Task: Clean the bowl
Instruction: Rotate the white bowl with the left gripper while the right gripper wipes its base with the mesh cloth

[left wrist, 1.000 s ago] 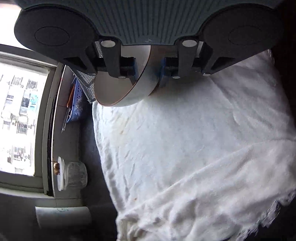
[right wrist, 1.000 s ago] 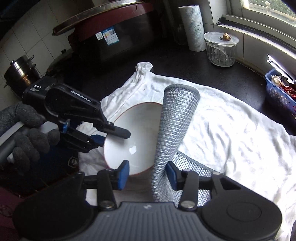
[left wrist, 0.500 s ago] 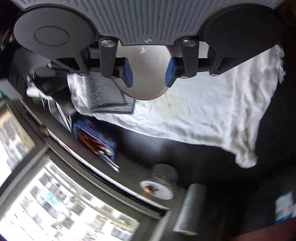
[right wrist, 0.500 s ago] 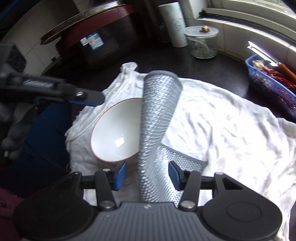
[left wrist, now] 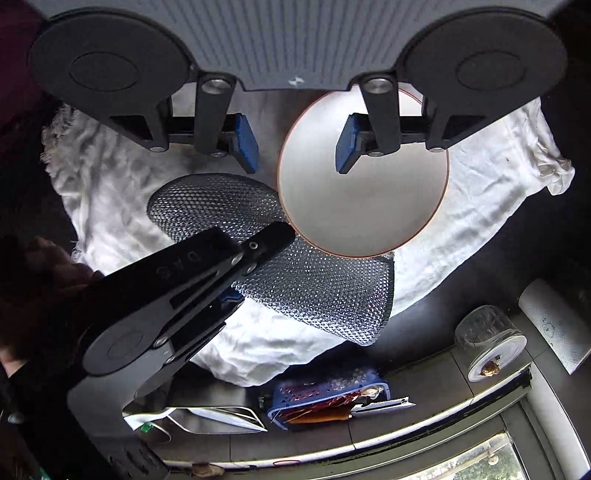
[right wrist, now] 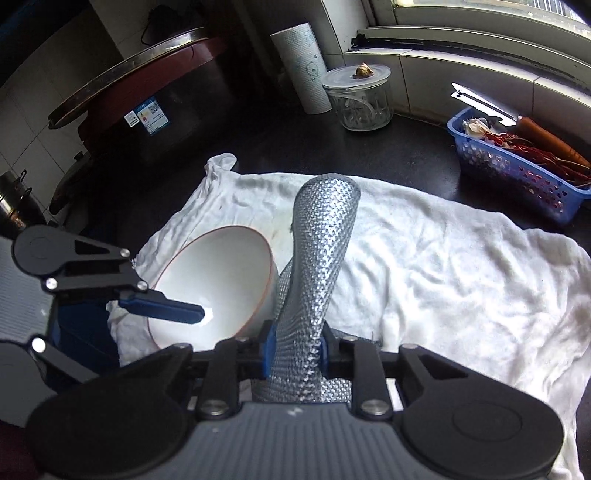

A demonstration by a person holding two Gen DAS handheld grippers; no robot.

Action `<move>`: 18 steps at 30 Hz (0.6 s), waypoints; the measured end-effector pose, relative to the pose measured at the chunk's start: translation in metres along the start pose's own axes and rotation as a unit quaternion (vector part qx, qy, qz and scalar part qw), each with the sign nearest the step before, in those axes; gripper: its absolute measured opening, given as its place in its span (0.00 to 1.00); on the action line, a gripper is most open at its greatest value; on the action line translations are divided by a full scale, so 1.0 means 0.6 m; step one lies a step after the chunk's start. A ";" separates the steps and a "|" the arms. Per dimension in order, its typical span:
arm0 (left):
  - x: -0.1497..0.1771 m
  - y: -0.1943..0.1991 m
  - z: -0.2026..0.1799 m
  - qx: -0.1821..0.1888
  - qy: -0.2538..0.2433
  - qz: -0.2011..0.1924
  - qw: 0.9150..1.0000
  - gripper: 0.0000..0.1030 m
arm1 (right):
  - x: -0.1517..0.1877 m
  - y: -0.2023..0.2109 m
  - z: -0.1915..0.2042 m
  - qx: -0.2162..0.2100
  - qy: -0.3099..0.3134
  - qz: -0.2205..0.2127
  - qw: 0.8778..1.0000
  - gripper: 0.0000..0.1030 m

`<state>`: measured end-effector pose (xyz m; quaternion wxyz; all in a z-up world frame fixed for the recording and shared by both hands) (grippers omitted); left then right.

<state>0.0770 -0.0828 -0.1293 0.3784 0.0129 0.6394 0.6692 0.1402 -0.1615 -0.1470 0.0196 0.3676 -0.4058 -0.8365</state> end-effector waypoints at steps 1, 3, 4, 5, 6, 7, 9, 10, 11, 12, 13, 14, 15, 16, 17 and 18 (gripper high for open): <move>0.000 -0.004 0.002 0.001 0.002 0.002 1.000 0.24 | 0.000 0.000 -0.001 -0.001 -0.004 -0.001 1.000 0.17; 0.001 -0.005 -0.001 0.020 0.007 0.006 1.000 0.13 | 0.002 -0.001 -0.003 -0.004 -0.009 -0.002 1.000 0.09; 0.001 -0.005 -0.001 0.025 0.011 0.006 1.000 0.11 | 0.002 -0.001 -0.003 -0.005 -0.011 -0.002 1.000 0.09; 0.001 -0.004 -0.002 0.031 0.014 0.006 0.999 0.08 | 0.003 -0.001 -0.002 -0.005 -0.011 -0.003 1.000 0.08; 0.001 -0.004 0.008 0.048 0.042 0.003 0.998 0.08 | 0.002 0.000 -0.003 -0.004 -0.011 -0.006 1.000 0.07; 0.001 -0.004 0.018 0.064 0.071 0.000 0.995 0.09 | 0.001 0.002 -0.002 -0.004 -0.012 -0.008 1.000 0.07; 0.000 -0.002 0.046 0.100 0.135 -0.008 0.986 0.09 | -0.002 0.005 -0.004 -0.002 -0.012 -0.013 1.000 0.07; 0.005 0.002 0.075 0.129 0.197 -0.022 0.972 0.09 | -0.003 0.007 -0.004 -0.002 -0.011 -0.014 1.000 0.07; 0.010 0.007 0.106 0.158 0.258 -0.035 0.952 0.08 | -0.003 0.008 -0.003 -0.002 -0.010 -0.014 1.000 0.07; 0.012 0.010 0.125 0.177 0.292 -0.047 0.939 0.05 | -0.005 0.010 -0.002 -0.002 -0.007 -0.017 1.000 0.07; 0.021 0.015 0.155 0.198 0.346 -0.070 0.915 0.05 | -0.006 0.011 0.000 -0.002 -0.004 -0.019 1.000 0.07; 0.039 0.015 0.186 0.229 0.410 -0.087 0.878 0.04 | -0.009 0.012 0.004 0.000 0.001 -0.022 1.000 0.06; 0.049 0.013 0.202 0.250 0.445 -0.097 0.855 0.04 | -0.012 0.013 0.008 0.002 0.008 -0.026 1.000 0.05; 0.070 0.008 0.220 0.267 0.496 -0.110 0.819 0.04 | -0.016 0.014 0.013 0.004 0.015 -0.029 0.999 0.05; 0.091 0.001 0.232 0.284 0.542 -0.122 0.782 0.04 | -0.019 0.011 0.019 0.007 0.025 -0.029 0.999 0.04; 0.108 -0.003 0.239 0.294 0.571 -0.134 0.755 0.04 | -0.023 0.007 0.026 0.010 0.038 -0.026 0.999 0.04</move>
Point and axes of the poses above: each gripper's, at about its wrist camera, not at the fingertips, and y roughly against the way its jaws point, z to its left, x to its underside, the point moved 6 cm from there along -y, roughly the way its jaws point, and after that the axes turned 3 degrees about -x, right-handed, at the moved point
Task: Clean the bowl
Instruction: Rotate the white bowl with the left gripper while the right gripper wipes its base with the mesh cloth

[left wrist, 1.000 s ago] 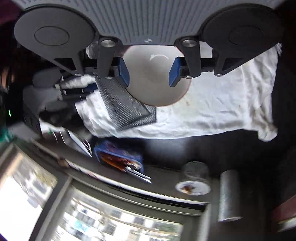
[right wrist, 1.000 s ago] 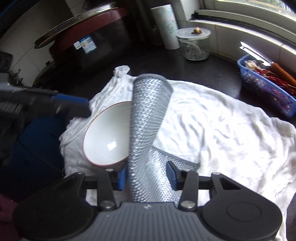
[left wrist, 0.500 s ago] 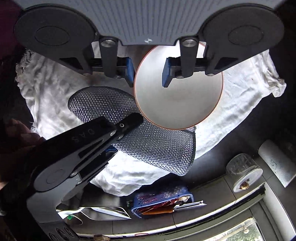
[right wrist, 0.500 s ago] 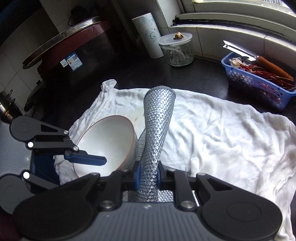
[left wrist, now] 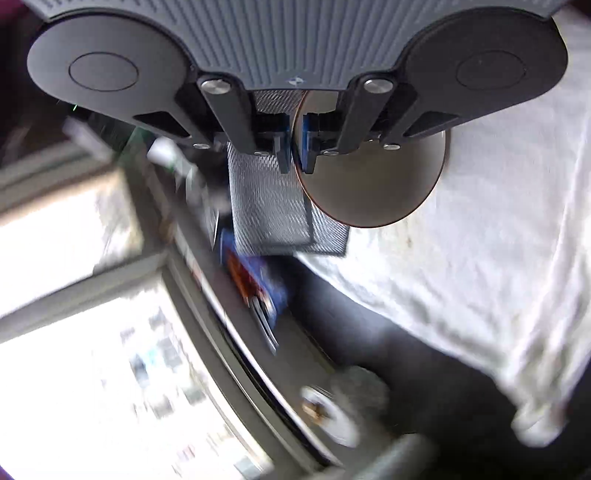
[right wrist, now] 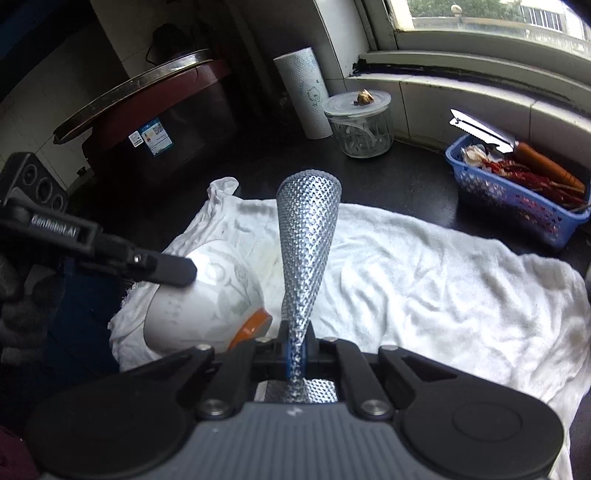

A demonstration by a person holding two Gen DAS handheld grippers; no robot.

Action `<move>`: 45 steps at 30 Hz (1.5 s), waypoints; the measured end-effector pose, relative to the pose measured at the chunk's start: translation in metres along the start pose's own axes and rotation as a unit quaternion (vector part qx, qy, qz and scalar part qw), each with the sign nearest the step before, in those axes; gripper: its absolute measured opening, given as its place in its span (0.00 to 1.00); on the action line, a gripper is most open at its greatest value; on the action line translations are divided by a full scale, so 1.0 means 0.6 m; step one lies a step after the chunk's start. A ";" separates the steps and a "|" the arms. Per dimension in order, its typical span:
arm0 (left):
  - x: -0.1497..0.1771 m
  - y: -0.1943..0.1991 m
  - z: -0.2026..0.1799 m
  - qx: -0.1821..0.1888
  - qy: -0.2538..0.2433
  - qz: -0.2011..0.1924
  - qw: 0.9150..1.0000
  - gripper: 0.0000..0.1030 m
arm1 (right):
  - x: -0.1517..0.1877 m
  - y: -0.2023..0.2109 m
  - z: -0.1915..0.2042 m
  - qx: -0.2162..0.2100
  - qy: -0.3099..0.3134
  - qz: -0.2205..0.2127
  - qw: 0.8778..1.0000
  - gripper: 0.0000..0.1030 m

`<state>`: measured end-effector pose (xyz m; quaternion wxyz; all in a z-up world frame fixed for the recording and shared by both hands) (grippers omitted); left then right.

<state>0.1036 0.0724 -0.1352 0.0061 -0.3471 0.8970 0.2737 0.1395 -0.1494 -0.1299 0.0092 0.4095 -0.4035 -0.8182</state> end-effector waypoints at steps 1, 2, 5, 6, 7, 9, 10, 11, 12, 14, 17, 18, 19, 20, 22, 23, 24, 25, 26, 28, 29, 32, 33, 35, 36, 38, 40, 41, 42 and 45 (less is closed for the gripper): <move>-0.001 0.003 0.008 0.008 0.019 -0.009 1.000 0.04 | -0.002 -0.006 0.006 0.001 0.011 0.005 1.000 0.04; -0.001 0.008 0.019 0.018 0.041 -0.018 0.999 0.04 | -0.003 -0.013 0.012 0.000 0.022 0.010 1.000 0.04; 0.003 0.020 0.034 0.031 0.057 -0.030 0.997 0.05 | -0.006 -0.036 0.030 -0.003 0.055 0.025 0.998 0.04; 0.003 0.024 0.036 0.033 0.060 -0.032 0.997 0.05 | -0.007 -0.043 0.036 -0.005 0.067 0.030 0.997 0.04; 0.002 0.025 0.038 0.034 0.063 -0.034 0.997 0.05 | -0.007 -0.051 0.041 -0.005 0.078 0.034 0.996 0.04; -0.003 0.029 0.049 0.050 0.088 -0.037 0.994 0.06 | -0.006 -0.076 0.054 -0.004 0.121 0.050 0.991 0.04; -0.005 0.028 0.055 0.060 0.101 -0.040 0.992 0.06 | -0.005 -0.085 0.058 -0.008 0.135 0.056 0.989 0.04; -0.006 0.027 0.060 0.067 0.111 -0.041 0.991 0.06 | -0.002 -0.096 0.064 -0.014 0.154 0.065 0.986 0.04; -0.005 0.025 0.063 0.074 0.125 -0.042 0.989 0.07 | 0.004 -0.108 0.072 -0.016 0.179 0.077 0.981 0.04; -0.003 0.020 0.064 0.079 0.132 -0.045 0.987 0.08 | 0.012 -0.116 0.089 -0.030 0.221 0.086 0.971 0.04; 0.000 0.010 0.071 0.087 0.148 -0.044 0.984 0.10 | 0.031 -0.116 0.114 -0.050 0.282 0.097 0.953 0.05; 0.000 0.008 0.072 0.088 0.150 -0.043 0.984 0.10 | 0.039 -0.113 0.120 -0.056 0.296 0.099 0.949 0.05; 0.001 0.005 0.072 0.089 0.152 -0.040 0.984 0.10 | 0.040 -0.109 0.122 -0.057 0.302 0.099 0.947 0.05; 0.001 0.005 0.073 0.090 0.153 -0.039 0.983 0.10 | 0.040 -0.105 0.123 -0.055 0.307 0.096 0.945 0.05; 0.001 0.005 0.075 0.091 0.156 -0.036 0.983 0.10 | 0.038 -0.098 0.123 -0.052 0.313 0.091 0.944 0.04; 0.002 0.005 0.078 0.096 0.161 -0.036 0.982 0.11 | 0.036 -0.098 0.122 -0.047 0.323 0.090 0.941 0.04; 0.002 0.005 0.080 0.100 0.165 -0.035 0.981 0.11 | 0.033 -0.100 0.121 -0.039 0.337 0.089 0.936 0.04; 0.003 0.005 0.083 0.105 0.170 -0.035 0.979 0.11 | 0.030 -0.102 0.120 -0.032 0.351 0.089 0.932 0.04; 0.004 0.004 0.084 0.106 0.172 -0.035 0.979 0.11 | 0.030 -0.106 0.120 -0.028 0.367 0.091 0.925 0.04; 0.005 0.004 0.085 0.107 0.176 -0.036 0.978 0.11 | 0.032 -0.115 0.120 -0.033 0.401 0.095 0.911 0.04; 0.004 0.003 0.086 0.108 0.177 -0.037 0.978 0.11 | 0.034 -0.120 0.122 -0.040 0.417 0.094 0.903 0.04; 0.004 0.003 0.088 0.111 0.184 -0.042 0.976 0.11 | 0.040 -0.130 0.125 -0.056 0.435 0.093 0.894 0.05; 0.003 0.003 0.089 0.113 0.186 -0.044 0.975 0.11 | 0.043 -0.133 0.128 -0.063 0.438 0.093 0.892 0.05; 0.001 0.004 0.093 0.113 0.192 -0.048 0.974 0.11 | 0.049 -0.132 0.136 -0.069 0.440 0.091 0.890 0.05; 0.001 0.005 0.094 0.114 0.192 -0.049 0.974 0.11 | 0.052 -0.130 0.139 -0.072 0.441 0.090 0.890 0.05; -0.001 0.006 0.096 0.112 0.194 -0.050 0.973 0.12 | 0.054 -0.122 0.145 -0.079 0.436 0.084 0.892 0.05; -0.002 0.007 0.097 0.110 0.192 -0.050 0.974 0.12 | 0.052 -0.106 0.150 -0.090 0.419 0.071 0.901 0.05; -0.003 0.007 0.097 0.110 0.193 -0.050 0.974 0.12 | 0.051 -0.099 0.151 -0.093 0.413 0.066 0.904 0.05; -0.003 0.008 0.097 0.109 0.192 -0.051 0.974 0.12 | 0.048 -0.092 0.150 -0.095 0.403 0.062 0.908 0.05; -0.003 0.011 0.094 0.102 0.181 -0.052 0.977 0.12 | 0.031 -0.060 0.132 -0.099 0.341 0.043 0.934 0.05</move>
Point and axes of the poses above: each gripper's, at about its wrist camera, not at the fingertips, and y roughly against the way its jaws point, z to its left, x to its underside, the point moved 6 cm from there along -y, roughly the way its jaws point, and after that the axes turned 3 degrees about -x, right-handed, at the moved point
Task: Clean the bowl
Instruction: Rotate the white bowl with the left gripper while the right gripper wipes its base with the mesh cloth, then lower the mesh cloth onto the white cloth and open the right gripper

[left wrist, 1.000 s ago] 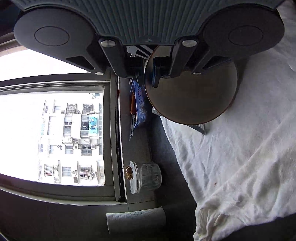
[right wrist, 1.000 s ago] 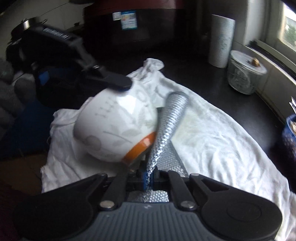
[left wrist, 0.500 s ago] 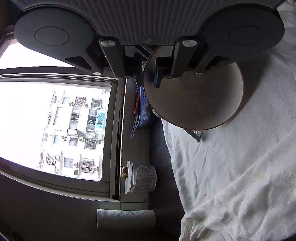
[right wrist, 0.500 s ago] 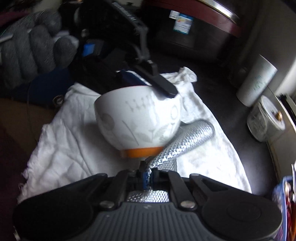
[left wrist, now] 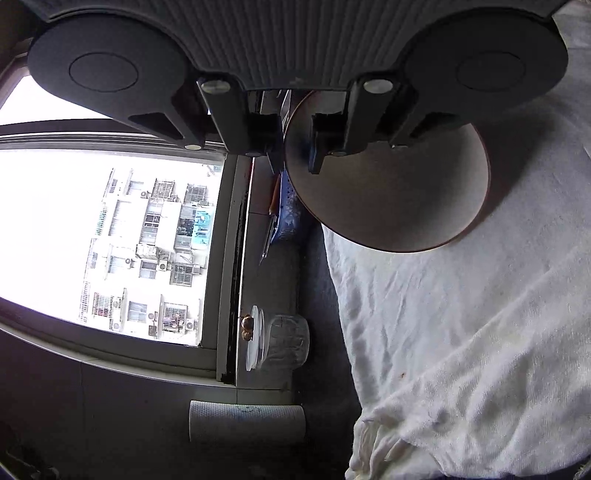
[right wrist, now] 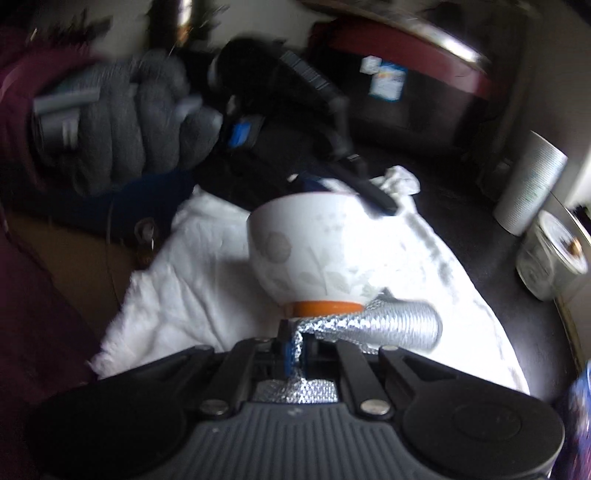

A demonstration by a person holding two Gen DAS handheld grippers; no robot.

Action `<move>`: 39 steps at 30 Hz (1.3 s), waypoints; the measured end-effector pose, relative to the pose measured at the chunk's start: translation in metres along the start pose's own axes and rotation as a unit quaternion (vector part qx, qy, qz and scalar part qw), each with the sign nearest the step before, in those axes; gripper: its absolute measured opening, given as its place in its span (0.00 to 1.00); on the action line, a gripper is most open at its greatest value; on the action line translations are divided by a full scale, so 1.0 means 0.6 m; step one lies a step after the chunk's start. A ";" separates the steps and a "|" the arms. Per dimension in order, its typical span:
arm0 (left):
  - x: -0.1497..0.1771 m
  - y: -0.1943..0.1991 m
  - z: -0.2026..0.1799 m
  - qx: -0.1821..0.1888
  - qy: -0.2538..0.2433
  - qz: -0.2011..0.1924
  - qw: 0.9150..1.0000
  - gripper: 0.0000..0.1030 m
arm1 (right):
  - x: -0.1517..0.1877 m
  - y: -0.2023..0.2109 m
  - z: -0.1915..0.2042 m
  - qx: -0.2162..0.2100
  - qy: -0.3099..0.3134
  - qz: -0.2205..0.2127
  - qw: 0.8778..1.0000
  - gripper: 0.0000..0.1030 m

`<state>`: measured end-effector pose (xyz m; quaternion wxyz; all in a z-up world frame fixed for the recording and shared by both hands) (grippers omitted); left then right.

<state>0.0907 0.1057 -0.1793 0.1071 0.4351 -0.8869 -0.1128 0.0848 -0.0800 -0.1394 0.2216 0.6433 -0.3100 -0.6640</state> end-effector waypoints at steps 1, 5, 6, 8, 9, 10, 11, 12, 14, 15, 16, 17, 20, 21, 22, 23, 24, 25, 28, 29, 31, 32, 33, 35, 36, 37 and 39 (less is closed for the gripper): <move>0.002 -0.001 -0.006 -0.011 -0.017 0.001 1.000 0.11 | 0.002 0.012 -0.006 0.005 -0.019 -0.006 1.000 0.05; 0.015 -0.011 -0.042 -0.069 -0.120 -0.002 0.990 0.11 | 0.015 0.059 -0.033 0.062 -0.064 0.002 0.996 0.05; 0.017 -0.012 -0.046 -0.074 -0.132 -0.001 0.988 0.11 | 0.020 0.073 -0.043 0.078 -0.079 0.006 0.994 0.05; 0.025 -0.020 -0.062 -0.095 -0.177 0.004 0.980 0.11 | 0.035 0.093 -0.060 0.084 -0.133 0.001 0.988 0.05; 0.029 -0.024 -0.069 -0.105 -0.197 0.007 0.975 0.11 | 0.043 0.102 -0.069 0.084 -0.162 -0.002 0.983 0.05; 0.034 -0.029 -0.075 -0.112 -0.217 0.011 0.970 0.11 | 0.051 0.107 -0.075 0.080 -0.188 -0.005 0.979 0.05; 0.041 -0.036 -0.082 -0.122 -0.243 0.017 0.962 0.11 | 0.058 0.111 -0.080 0.074 -0.211 -0.008 0.975 0.05; 0.049 -0.042 -0.090 -0.131 -0.269 0.022 0.954 0.11 | 0.066 0.114 -0.084 0.068 -0.235 -0.010 0.970 0.05; 0.078 -0.063 -0.110 -0.161 -0.357 0.040 0.919 0.11 | 0.077 0.116 -0.091 0.053 -0.275 -0.014 0.960 0.06; 0.101 -0.078 -0.121 -0.181 -0.418 0.053 0.889 0.11 | 0.082 0.117 -0.094 0.045 -0.294 -0.016 0.955 0.06; 0.113 -0.083 -0.123 -0.189 -0.446 0.060 0.873 0.11 | 0.088 0.117 -0.099 0.038 -0.317 -0.019 0.947 0.07; 0.140 -0.100 -0.130 -0.210 -0.507 0.077 0.833 0.11 | 0.095 0.117 -0.105 0.030 -0.341 -0.023 0.939 0.07; 0.216 -0.138 -0.120 -0.256 -0.646 0.119 0.710 0.12 | 0.117 0.114 -0.123 0.019 -0.403 -0.024 0.915 0.08; 0.242 -0.148 -0.110 -0.268 -0.684 0.129 0.666 0.12 | 0.125 0.112 -0.130 0.018 -0.420 -0.021 0.907 0.08; 0.249 -0.151 -0.107 -0.271 -0.694 0.129 0.654 0.12 | 0.129 0.111 -0.133 0.024 -0.424 -0.013 0.905 0.09; 0.257 -0.152 -0.104 -0.278 -0.701 0.126 0.645 0.12 | 0.131 0.110 -0.134 0.034 -0.422 -0.002 0.906 0.14; 0.265 -0.153 -0.101 -0.285 -0.707 0.123 0.635 0.12 | 0.133 0.109 -0.136 0.051 -0.416 0.012 0.908 0.28; 0.269 -0.151 -0.101 -0.290 -0.715 0.121 0.625 0.12 | 0.133 0.110 -0.136 0.072 -0.406 0.024 0.911 0.37; 0.270 -0.144 -0.105 -0.297 -0.718 0.113 0.619 0.12 | 0.127 0.120 -0.133 0.127 -0.368 0.046 0.920 0.56; 0.267 -0.137 -0.111 -0.296 -0.712 0.109 0.627 0.12 | 0.123 0.127 -0.130 0.142 -0.354 0.048 0.923 0.57; 0.260 -0.119 -0.127 -0.288 -0.693 0.099 0.653 0.12 | 0.114 0.143 -0.122 0.181 -0.319 0.054 0.929 0.58; 0.257 -0.108 -0.136 -0.280 -0.680 0.092 0.671 0.12 | 0.109 0.151 -0.116 0.198 -0.296 0.057 0.933 0.59; 0.255 -0.108 -0.140 -0.279 -0.675 0.090 0.677 0.12 | 0.101 0.161 -0.104 0.212 -0.268 0.060 0.938 0.63; 0.253 -0.093 -0.147 -0.277 -0.656 0.085 0.697 0.12 | 0.090 0.172 -0.079 0.219 -0.225 0.064 0.947 0.69; 0.252 -0.091 -0.148 -0.277 -0.651 0.084 0.702 0.12 | 0.083 0.176 -0.053 0.216 -0.193 0.064 0.955 0.71; 0.252 -0.087 -0.148 -0.278 -0.644 0.084 0.708 0.12 | 0.078 0.176 -0.035 0.212 -0.175 0.065 0.959 0.72; 0.253 -0.080 -0.147 -0.277 -0.629 0.083 0.721 0.12 | 0.077 0.163 0.015 0.201 -0.113 0.083 0.970 0.72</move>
Point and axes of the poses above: each gripper's, at about its wrist camera, not at the fingertips, and y roughly against the way its jaws point, z to its left, x to its underside, the point moved 6 cm from there along -y, roughly the way its jaws point, and after that the axes turned 3 degrees about -x, right-handed, at the moved point
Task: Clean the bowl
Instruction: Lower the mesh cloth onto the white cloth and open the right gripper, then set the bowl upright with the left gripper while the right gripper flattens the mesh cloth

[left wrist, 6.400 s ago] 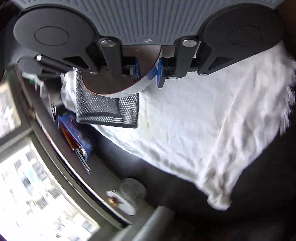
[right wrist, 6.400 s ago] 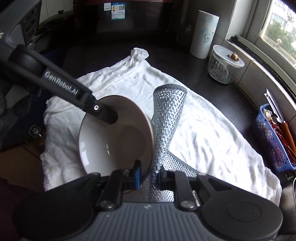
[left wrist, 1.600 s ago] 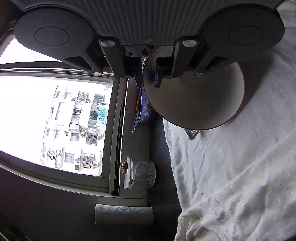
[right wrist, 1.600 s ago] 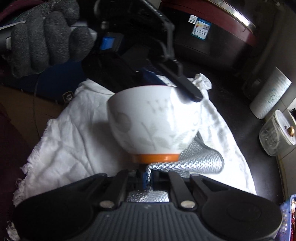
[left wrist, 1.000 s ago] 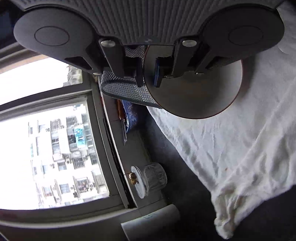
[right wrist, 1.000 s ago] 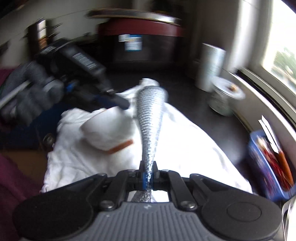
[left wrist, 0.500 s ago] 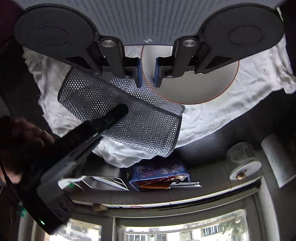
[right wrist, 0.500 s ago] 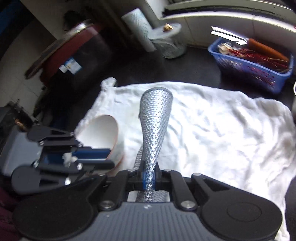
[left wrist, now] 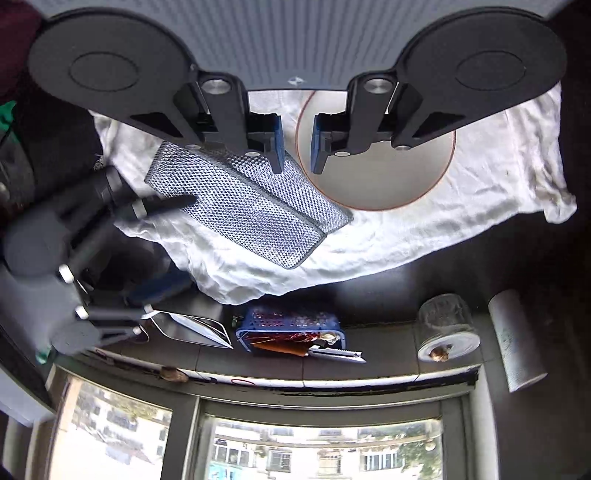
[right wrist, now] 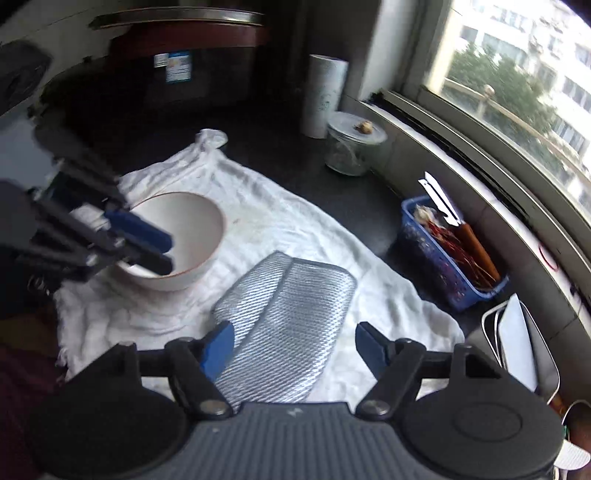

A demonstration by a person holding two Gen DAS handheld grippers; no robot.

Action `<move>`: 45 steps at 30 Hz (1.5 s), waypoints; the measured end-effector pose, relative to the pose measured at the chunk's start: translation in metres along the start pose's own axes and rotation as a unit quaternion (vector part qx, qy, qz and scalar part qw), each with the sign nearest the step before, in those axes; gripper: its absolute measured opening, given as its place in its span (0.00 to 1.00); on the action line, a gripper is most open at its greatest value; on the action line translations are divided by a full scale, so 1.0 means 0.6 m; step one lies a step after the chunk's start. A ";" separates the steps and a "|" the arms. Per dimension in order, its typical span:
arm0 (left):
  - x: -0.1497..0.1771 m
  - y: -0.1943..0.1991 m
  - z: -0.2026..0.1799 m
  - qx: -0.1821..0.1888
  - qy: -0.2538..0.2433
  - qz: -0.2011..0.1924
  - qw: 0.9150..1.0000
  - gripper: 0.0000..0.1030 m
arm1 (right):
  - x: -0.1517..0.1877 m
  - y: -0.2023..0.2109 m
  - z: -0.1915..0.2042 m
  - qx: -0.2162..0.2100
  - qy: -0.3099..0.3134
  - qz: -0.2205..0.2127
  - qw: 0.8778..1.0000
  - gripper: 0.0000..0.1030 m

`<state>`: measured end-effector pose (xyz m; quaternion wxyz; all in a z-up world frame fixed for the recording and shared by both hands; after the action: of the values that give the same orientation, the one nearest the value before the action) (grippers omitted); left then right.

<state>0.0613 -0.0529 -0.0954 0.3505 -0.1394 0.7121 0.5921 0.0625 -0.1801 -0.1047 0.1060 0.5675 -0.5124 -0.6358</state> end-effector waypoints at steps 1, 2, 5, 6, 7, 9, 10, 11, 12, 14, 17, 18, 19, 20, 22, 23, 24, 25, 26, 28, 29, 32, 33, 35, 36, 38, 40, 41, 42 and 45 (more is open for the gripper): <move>0.001 0.002 0.000 0.002 0.008 0.000 1.000 0.12 | 0.011 -0.003 0.025 0.003 0.044 0.011 0.999 0.72; 0.002 0.003 0.001 0.003 0.012 0.000 1.000 0.12 | 0.021 -0.007 0.050 0.006 0.089 0.021 0.996 0.71; 0.003 0.009 0.002 0.005 0.025 -0.003 1.000 0.12 | 0.046 -0.025 0.077 0.018 0.144 0.042 0.988 0.69; 0.003 0.011 0.003 0.004 0.028 -0.004 1.000 0.12 | 0.052 -0.031 0.081 0.017 0.153 0.043 0.987 0.63; 0.004 0.014 0.004 0.003 0.033 -0.005 0.999 0.12 | 0.057 -0.036 0.083 0.015 0.159 0.042 0.986 0.56; 0.005 0.017 0.007 0.001 0.043 -0.006 0.999 0.12 | 0.060 -0.051 0.074 0.026 0.155 0.048 0.986 0.09; 0.006 0.023 0.010 0.000 0.052 -0.010 0.999 0.12 | 0.057 -0.053 0.064 0.031 0.137 0.045 0.989 0.07; 0.007 0.026 0.012 -0.001 0.057 -0.011 0.998 0.12 | 0.051 -0.051 0.051 0.034 0.112 0.038 0.992 0.07; 0.008 0.028 0.014 -0.001 0.062 -0.012 0.998 0.12 | 0.046 -0.050 0.039 0.038 0.087 0.030 0.995 0.05; 0.010 0.033 0.021 -0.002 0.078 -0.014 0.997 0.12 | 0.022 -0.026 0.007 0.023 -0.007 -0.013 1.000 0.04; 0.015 0.039 0.033 0.000 0.105 -0.016 0.994 0.12 | 0.031 0.024 -0.104 -0.044 -0.308 -0.095 0.946 0.05; 0.016 0.040 0.034 0.001 0.108 -0.016 0.994 0.12 | 0.046 0.032 -0.138 -0.059 -0.389 -0.108 0.913 0.05; 0.017 0.040 0.036 0.004 0.115 -0.017 0.993 0.12 | 0.065 0.035 -0.157 -0.062 -0.438 -0.116 0.889 0.05; 0.019 0.041 0.037 0.007 0.122 -0.016 0.992 0.12 | 0.093 0.031 -0.170 -0.052 -0.476 -0.108 0.871 0.06; 0.020 0.039 0.037 0.008 0.123 -0.015 0.992 0.12 | 0.141 0.011 -0.181 -0.014 -0.487 -0.047 0.872 0.12; 0.020 0.039 0.036 0.010 0.124 -0.014 0.992 0.12 | 0.151 0.008 -0.179 0.003 -0.474 -0.028 0.880 0.16; 0.020 0.039 0.035 0.011 0.124 -0.015 0.992 0.12 | 0.159 0.009 -0.175 0.020 -0.459 -0.014 0.888 0.22; 0.019 0.038 0.034 0.012 0.125 -0.016 0.992 0.12 | 0.167 0.009 -0.172 0.038 -0.444 -0.001 0.895 0.28; 0.019 0.038 0.033 0.013 0.125 -0.016 0.992 0.12 | 0.165 0.018 -0.165 0.056 -0.417 0.002 0.907 0.40; 0.018 0.035 0.033 0.015 0.127 -0.014 0.992 0.12 | 0.140 0.043 -0.140 0.077 -0.338 -0.019 0.938 0.54; 0.018 0.031 0.032 0.016 0.128 -0.012 0.992 0.12 | 0.123 0.049 -0.120 0.072 -0.290 -0.026 0.954 0.58; 0.017 0.025 0.031 0.022 0.135 -0.008 0.991 0.12 | 0.076 0.045 -0.052 0.046 -0.133 -0.032 0.990 0.58; 0.016 0.024 0.030 0.023 0.136 -0.008 0.990 0.12 | 0.063 0.031 -0.024 0.035 -0.071 -0.027 0.996 0.58; 0.014 0.024 0.028 0.023 0.133 -0.009 0.991 0.12 | 0.054 0.000 0.016 0.035 0.015 -0.010 0.999 0.57; 0.014 0.025 0.027 0.022 0.132 -0.010 0.991 0.12 | 0.050 -0.015 0.035 0.036 0.056 -0.001 0.998 0.57; 0.016 0.028 0.031 0.017 0.136 -0.012 0.990 0.12 | 0.051 -0.047 0.063 0.039 0.120 0.015 0.992 0.53; 0.018 0.031 0.038 0.012 0.143 -0.013 0.990 0.12 | 0.051 -0.075 0.072 0.031 0.141 0.028 0.989 0.31; 0.021 0.034 0.043 0.009 0.150 -0.014 0.989 0.12 | 0.047 -0.084 0.063 0.028 0.123 0.034 0.991 0.17; 0.022 0.036 0.047 0.008 0.154 -0.015 0.988 0.12 | 0.042 -0.092 0.051 0.024 0.099 0.042 0.994 0.08; 0.031 0.041 0.062 0.010 0.177 -0.015 0.984 0.12 | 0.018 -0.074 -0.014 -0.062 -0.077 0.015 0.995 0.05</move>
<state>0.0452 -0.0077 -0.0912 0.2291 -0.2493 0.7666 0.5456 0.0858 -0.1724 -0.1438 0.1108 0.5014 -0.4872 -0.7064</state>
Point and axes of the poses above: each gripper's, at about its wrist camera, not at the fingertips, and y roughly against the way its jaws point, z to its left, x to its underside, the point moved 6 cm from there along -y, roughly the way its jaws point, and after that the axes turned 3 degrees about -x, right-handed, at the moved point
